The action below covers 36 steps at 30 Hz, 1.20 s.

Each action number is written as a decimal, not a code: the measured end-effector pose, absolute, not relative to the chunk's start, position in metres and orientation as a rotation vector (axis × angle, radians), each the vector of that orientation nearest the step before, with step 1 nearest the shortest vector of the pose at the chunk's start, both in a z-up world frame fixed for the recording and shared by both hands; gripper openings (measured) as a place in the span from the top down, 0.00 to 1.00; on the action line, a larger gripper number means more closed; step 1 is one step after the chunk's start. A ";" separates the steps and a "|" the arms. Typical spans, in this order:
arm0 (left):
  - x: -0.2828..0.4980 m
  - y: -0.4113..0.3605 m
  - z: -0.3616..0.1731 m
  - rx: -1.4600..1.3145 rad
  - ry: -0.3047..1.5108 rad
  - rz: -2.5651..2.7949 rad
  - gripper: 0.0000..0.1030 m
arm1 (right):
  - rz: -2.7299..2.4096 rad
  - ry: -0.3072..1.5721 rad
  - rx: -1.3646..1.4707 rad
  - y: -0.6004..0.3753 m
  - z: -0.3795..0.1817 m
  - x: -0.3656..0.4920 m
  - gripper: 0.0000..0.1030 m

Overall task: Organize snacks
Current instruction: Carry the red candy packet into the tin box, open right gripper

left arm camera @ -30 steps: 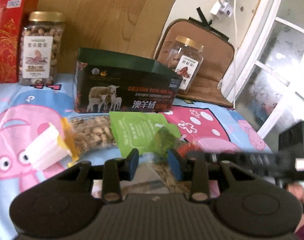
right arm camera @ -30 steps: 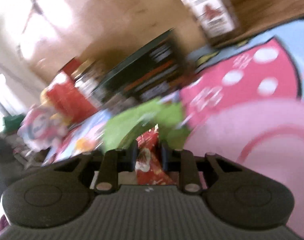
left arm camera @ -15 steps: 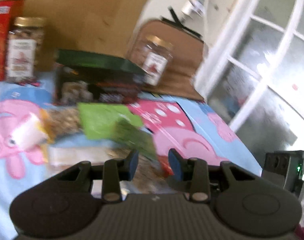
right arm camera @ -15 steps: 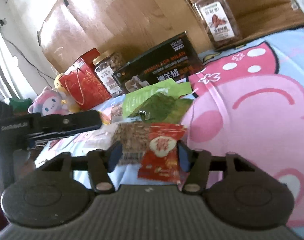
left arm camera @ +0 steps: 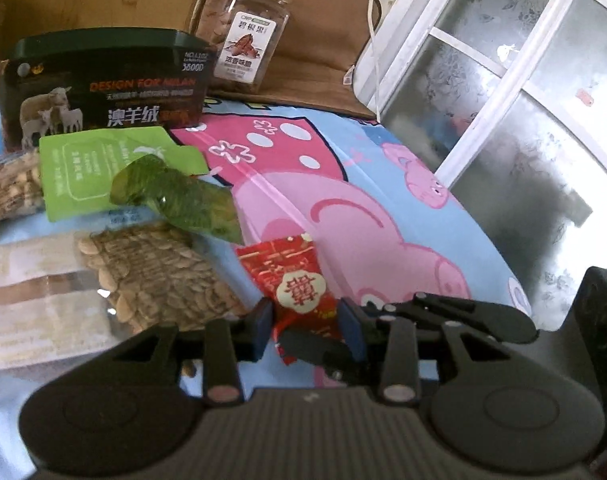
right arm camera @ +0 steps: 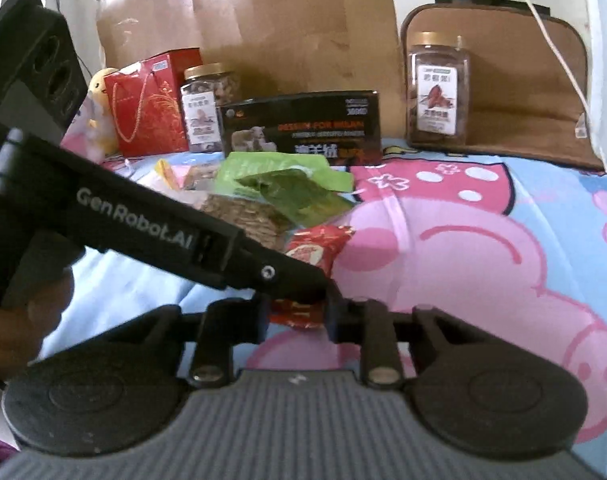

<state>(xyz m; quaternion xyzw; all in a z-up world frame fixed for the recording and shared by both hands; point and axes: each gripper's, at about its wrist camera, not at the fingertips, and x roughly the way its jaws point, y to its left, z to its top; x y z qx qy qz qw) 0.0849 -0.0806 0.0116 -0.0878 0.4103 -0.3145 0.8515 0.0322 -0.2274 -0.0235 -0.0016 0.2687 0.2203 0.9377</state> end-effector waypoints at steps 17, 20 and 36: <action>0.202 -0.033 0.086 -0.247 0.588 -0.424 0.66 | 0.559 0.366 0.041 -0.192 0.039 0.185 0.77; 0.235 -0.024 0.081 -0.278 0.586 -0.359 0.65 | 0.547 0.386 0.053 -0.178 0.039 0.222 0.76; 0.188 0.018 0.045 -0.360 0.629 -0.355 0.54 | 0.542 0.588 0.207 -0.234 0.003 0.209 0.50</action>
